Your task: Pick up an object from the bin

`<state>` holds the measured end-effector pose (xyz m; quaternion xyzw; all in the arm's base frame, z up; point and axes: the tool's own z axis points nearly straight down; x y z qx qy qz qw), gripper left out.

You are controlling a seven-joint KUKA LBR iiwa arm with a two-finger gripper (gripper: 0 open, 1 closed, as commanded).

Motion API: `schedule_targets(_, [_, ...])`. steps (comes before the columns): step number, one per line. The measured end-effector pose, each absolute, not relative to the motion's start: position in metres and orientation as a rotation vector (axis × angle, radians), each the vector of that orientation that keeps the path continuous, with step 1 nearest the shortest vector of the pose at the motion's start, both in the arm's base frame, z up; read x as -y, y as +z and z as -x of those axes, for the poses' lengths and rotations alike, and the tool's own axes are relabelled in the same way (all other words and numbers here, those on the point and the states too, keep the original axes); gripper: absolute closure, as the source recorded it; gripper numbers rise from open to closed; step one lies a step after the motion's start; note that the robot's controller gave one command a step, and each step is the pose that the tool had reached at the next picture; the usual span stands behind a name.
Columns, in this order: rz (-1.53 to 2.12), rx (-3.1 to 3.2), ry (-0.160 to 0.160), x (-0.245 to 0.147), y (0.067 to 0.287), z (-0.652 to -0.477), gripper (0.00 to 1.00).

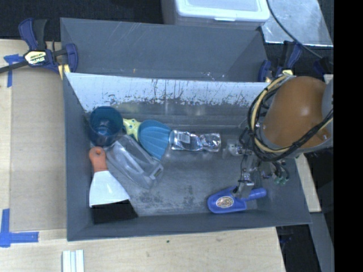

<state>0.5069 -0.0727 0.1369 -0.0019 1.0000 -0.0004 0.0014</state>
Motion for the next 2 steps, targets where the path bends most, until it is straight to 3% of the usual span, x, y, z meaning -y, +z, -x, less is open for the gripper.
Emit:
schedule_targets(1, [0.005,-3.139,-0.001,0.073,0.137,-0.507,0.00])
schedule_targets(2, [-0.150,-3.135,-0.001,0.043,0.069,-0.490,0.00])
